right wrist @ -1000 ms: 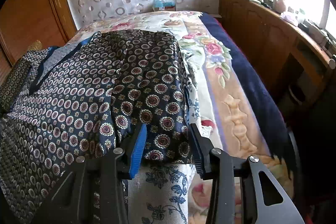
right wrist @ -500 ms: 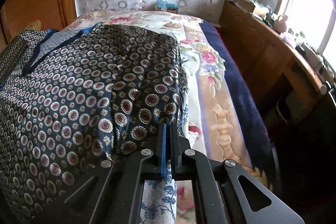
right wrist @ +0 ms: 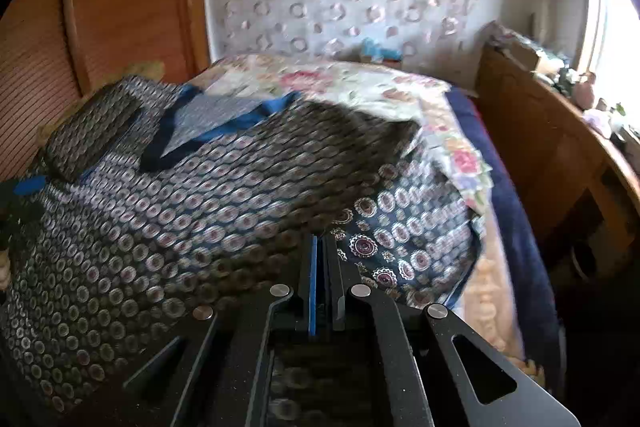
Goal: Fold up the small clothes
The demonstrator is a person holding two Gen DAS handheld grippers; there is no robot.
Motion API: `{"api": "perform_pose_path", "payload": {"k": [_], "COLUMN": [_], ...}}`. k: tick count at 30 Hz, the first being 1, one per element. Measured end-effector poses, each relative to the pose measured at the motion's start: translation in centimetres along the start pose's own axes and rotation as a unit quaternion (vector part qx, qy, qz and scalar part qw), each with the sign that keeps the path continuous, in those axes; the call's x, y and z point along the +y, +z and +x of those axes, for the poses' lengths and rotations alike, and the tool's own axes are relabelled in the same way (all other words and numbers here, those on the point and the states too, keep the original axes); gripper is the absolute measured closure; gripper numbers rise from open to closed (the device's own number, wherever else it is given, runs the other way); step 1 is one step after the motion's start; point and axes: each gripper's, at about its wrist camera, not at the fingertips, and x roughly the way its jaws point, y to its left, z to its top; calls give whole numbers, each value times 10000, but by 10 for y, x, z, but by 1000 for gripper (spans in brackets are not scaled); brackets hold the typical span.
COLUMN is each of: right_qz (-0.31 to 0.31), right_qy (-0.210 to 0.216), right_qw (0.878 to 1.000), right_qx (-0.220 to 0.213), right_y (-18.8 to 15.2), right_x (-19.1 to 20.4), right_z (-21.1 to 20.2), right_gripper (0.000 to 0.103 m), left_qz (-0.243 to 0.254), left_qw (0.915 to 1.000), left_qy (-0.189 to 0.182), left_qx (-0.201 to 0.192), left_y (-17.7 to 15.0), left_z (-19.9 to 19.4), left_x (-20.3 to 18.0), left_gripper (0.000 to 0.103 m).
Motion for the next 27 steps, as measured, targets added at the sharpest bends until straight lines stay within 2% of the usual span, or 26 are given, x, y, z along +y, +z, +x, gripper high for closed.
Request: {"api": "perform_pose_path", "payload": {"k": [7, 11, 12, 15, 17, 19, 21, 25, 27], "right_qz": [-29, 85, 118, 160, 214, 320, 414, 624, 809], "right_qy": [181, 158, 134, 17, -5, -103, -237, -630, -663], "right_qw": [9992, 9993, 9994, 9998, 9997, 9991, 9982, 9960, 9945], "right_qx": [352, 329, 301, 142, -79, -276, -364, -118, 118], "right_y": [-4, 0, 0, 1, 3, 6, 7, 1, -3], "right_x": [5, 4, 3, 6, 3, -6, -18, -44, -56], "right_z": [33, 38, 36, 19, 5, -8, -12, 4, 20], "right_gripper": [101, 100, 98, 79, 57, 53, 52, 52, 52], "left_qz": [-118, -90, -71, -39, -14, -6, -10, 23, 59], "left_qw": [9999, 10000, 10000, 10000, 10000, 10000, 9999, 9998, 9997], "left_qy": [-16, 21, 19, 26, 42, 45, 38, 7, 33], "left_qx": [19, -5, -16, -45, -54, -68, -109, -193, -215], "left_y": [-1, -1, -1, -1, 0, 2, 5, 14, 18], "left_z": [1, 0, 0, -2, -2, -3, -6, -11, -12], "left_x": [5, 5, 4, 4, 3, 3, 3, 4, 4], "left_gripper": [25, 25, 25, 25, 25, 25, 25, 25, 25]}}
